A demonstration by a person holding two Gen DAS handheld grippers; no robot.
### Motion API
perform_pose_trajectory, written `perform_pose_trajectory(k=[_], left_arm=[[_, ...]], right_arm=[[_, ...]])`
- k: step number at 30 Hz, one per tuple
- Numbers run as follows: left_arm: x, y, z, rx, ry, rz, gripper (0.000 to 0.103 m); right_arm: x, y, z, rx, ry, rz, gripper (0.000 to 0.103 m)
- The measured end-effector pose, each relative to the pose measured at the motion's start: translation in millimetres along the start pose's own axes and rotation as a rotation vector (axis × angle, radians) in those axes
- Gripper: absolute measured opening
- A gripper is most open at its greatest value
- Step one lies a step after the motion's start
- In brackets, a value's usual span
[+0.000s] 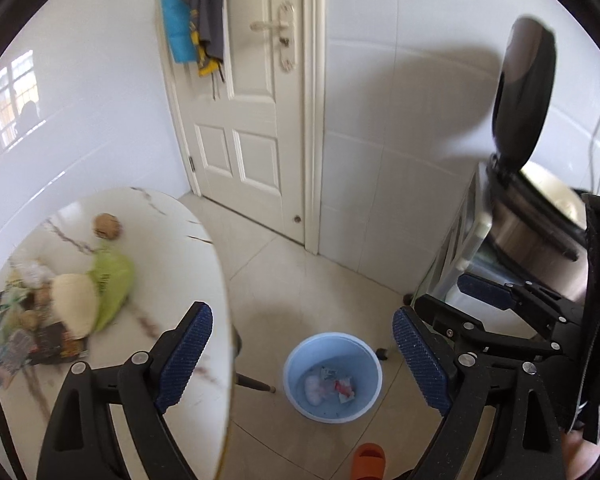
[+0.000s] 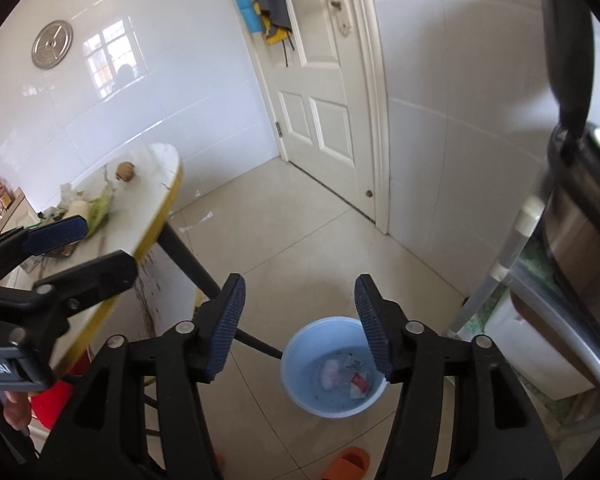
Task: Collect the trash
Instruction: 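Grasp the milk carton with the left gripper while the right grasps the bread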
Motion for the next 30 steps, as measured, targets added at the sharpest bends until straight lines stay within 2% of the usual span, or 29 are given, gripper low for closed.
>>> perform_pose_trajectory(k=[4, 6, 8, 11, 15, 19, 23, 30], left_arm=[[-58, -11, -16, 0.002, 0.023, 0.059, 0.094], [-87, -19, -31, -0.003, 0.043, 0.087, 0.096], [-115, -28, -48, -0.004, 0.078, 0.115, 0.098], [-153, -46, -90, -0.018, 0.156, 0.142, 0.102], [-177, -72, -154, -0.046, 0.251, 0.122, 0.102], [-180, -103, -216, -0.088, 0.290, 0.052, 0.102], [-170, -130, -263, -0.157, 0.279, -0.011, 0.102], [-152, -137, -310, -0.192, 0.268, -0.060, 0.102]], right_arm=[[-34, 10, -26, -0.034, -0.003, 0.053, 0.061], [-52, 15, -48, -0.060, 0.012, 0.080, 0.068], [-66, 20, -73, -0.093, 0.027, 0.106, 0.071], [-78, 25, -117, -0.155, 0.054, 0.123, 0.074], [-77, 27, -172, -0.221, 0.091, 0.108, 0.077], [-59, 26, -218, -0.271, 0.122, 0.068, 0.081], [-41, 16, -253, -0.311, 0.143, 0.027, 0.081], [1, 13, -279, -0.338, 0.146, -0.031, 0.081]])
Point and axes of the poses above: each gripper's, at about its wrist camera, not at the fingertips, and x roughly the way its jaws point, z to its right, y to its top, the point moved 9 cm from there along x, roughly the way its jaws point, and after that the axes turned 10 degrees about -y, right-handed, at the moved point
